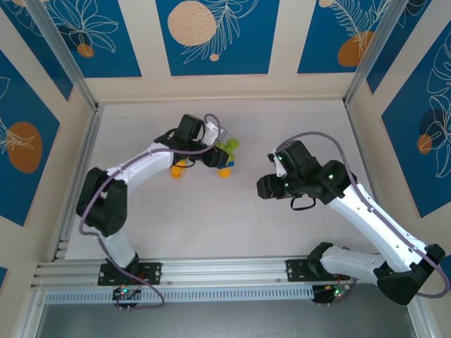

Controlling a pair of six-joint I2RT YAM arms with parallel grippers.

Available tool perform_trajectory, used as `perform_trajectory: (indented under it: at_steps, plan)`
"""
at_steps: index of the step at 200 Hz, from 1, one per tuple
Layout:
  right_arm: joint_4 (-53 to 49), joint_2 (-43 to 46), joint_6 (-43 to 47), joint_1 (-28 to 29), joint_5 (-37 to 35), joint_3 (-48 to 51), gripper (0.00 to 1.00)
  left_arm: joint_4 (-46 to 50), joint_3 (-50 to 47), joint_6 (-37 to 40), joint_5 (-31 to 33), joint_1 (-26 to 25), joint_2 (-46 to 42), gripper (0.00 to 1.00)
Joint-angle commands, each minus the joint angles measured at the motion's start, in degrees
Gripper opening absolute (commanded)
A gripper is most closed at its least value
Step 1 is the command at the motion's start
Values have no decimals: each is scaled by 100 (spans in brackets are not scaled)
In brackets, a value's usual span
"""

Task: Assemble a carrot with lego

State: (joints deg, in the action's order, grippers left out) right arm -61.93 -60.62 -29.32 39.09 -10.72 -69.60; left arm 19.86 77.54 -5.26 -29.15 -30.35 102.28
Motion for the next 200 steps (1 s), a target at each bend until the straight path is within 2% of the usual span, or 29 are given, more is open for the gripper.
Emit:
perform_trajectory:
  at_steps: [1,67,200]
  plan:
    - [35,245,154,-66,169,21,53,817,378,-192,-101,166,451,37]
    - [-82,678,203,-243,228,138,53,1045,883,-435,242,253,1202,36]
    - [-85,1072,150,-429,334,641,53,1159,1673,-507,184,389,2111,40]
